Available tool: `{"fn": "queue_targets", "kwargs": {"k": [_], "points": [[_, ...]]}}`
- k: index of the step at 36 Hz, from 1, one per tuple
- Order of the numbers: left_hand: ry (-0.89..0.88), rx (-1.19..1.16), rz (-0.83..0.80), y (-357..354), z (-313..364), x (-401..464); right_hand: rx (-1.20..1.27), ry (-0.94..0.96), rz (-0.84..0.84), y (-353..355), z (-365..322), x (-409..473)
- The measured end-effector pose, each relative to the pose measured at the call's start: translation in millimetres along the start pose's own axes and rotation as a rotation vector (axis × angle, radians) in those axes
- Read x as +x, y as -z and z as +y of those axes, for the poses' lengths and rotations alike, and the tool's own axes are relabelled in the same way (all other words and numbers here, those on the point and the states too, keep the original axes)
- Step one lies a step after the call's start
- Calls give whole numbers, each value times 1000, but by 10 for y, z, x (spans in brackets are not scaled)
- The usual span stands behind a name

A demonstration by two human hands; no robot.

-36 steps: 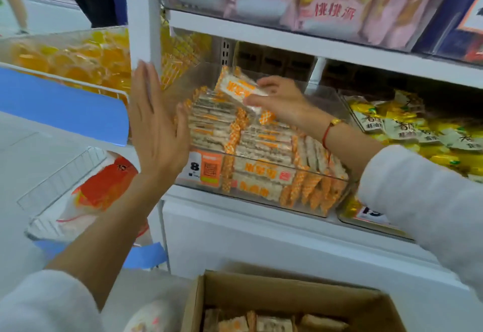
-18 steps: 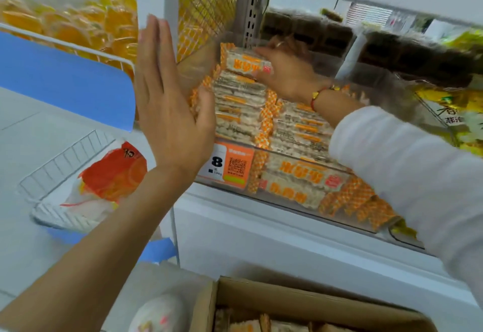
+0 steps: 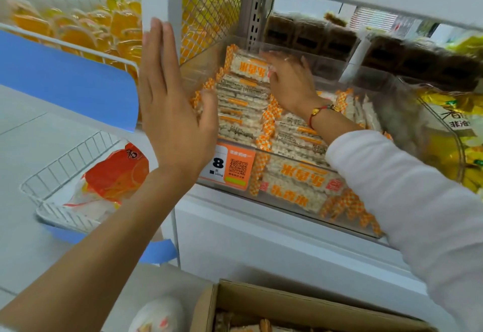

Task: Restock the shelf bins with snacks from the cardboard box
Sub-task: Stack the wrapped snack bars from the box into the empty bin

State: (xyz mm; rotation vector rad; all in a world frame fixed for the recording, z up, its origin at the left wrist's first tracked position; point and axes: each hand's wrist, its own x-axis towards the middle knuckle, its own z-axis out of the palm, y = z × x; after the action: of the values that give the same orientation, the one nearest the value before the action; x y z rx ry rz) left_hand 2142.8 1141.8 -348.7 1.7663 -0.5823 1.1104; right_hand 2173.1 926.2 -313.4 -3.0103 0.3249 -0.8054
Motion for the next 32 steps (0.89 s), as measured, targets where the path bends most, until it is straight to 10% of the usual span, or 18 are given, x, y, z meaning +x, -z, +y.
{"fn": "queue_targets", "kwargs": {"k": [18, 32], "points": [[54, 19, -68, 75, 39, 8, 29, 104, -165, 532, -83, -245], [83, -222, -363, 737, 1056, -763, 460, -47, -78, 1361, -116, -2659]]}}
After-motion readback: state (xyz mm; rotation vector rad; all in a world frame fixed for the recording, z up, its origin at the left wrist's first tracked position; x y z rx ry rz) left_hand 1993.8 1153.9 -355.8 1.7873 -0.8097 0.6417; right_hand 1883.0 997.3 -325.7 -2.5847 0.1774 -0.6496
